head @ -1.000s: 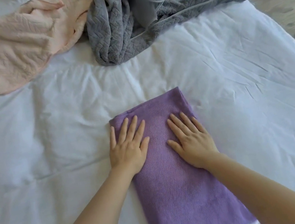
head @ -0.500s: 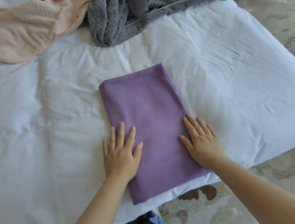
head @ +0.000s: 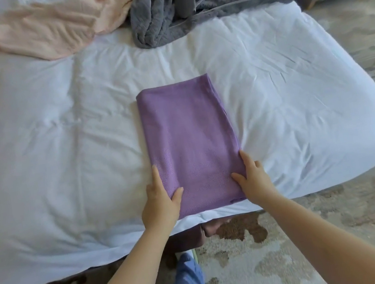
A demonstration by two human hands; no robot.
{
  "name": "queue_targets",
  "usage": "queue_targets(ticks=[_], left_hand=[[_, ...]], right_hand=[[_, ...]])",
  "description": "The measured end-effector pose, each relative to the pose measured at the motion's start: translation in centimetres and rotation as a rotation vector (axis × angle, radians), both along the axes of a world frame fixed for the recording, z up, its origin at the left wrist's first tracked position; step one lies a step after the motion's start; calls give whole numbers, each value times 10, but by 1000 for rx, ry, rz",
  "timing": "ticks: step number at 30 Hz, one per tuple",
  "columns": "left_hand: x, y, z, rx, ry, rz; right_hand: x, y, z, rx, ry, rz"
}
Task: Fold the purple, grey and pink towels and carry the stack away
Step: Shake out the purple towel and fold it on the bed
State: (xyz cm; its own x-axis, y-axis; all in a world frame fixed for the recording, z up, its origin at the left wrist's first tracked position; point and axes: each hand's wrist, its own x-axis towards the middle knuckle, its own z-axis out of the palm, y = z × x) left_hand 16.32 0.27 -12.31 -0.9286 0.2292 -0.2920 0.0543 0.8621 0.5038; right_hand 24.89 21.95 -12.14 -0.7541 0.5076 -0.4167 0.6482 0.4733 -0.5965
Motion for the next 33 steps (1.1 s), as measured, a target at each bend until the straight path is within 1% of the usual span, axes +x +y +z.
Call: queue_targets(ticks=[1, 3, 4, 5, 8, 11, 13, 15, 17, 19, 21, 23, 26, 29, 33], left_hand=[[1, -3, 2, 3, -30, 22], [-11, -6, 8, 17, -90, 79], [-24, -6, 11, 48, -111, 120], [-38, -3, 13, 96, -122, 164], [-88, 13, 20, 239, -188, 275], [-133, 31, 14, 322, -260, 313], [-155, 42, 7, 423, -292, 339], [-173, 52, 2, 478, -270, 340], [-188, 60, -2, 472, -205, 287], [-202, 68, -3, 451, -119, 188], [-214, 83, 1, 476, -52, 88], [-226, 109, 12, 532, -16, 15], [-244, 165, 31, 587, -4, -103], [-257, 239, 47, 627, -19, -214], [-262, 324, 53, 690, -41, -275]], right_hand=[[5, 2, 3, 25, -24, 22], [4, 13, 10, 151, -88, 79], [-2, 20, 14, 196, -97, 79], [-10, 27, 18, 196, -79, 52], [-47, 47, 24, 50, 29, -84], [-92, 59, 20, -113, 57, -202], [-119, 62, 13, -180, 39, -213], [-139, 61, 6, -202, 25, -198], [-151, 62, 2, -144, 7, -145], [-157, 67, 3, -39, -20, -89], [-157, 75, 8, 35, 18, -106], [-156, 89, 18, 87, 95, -168], [-153, 129, 37, 121, 173, -289], [-149, 186, 56, 159, 223, -380], [-145, 263, 68, 253, 223, -364]])
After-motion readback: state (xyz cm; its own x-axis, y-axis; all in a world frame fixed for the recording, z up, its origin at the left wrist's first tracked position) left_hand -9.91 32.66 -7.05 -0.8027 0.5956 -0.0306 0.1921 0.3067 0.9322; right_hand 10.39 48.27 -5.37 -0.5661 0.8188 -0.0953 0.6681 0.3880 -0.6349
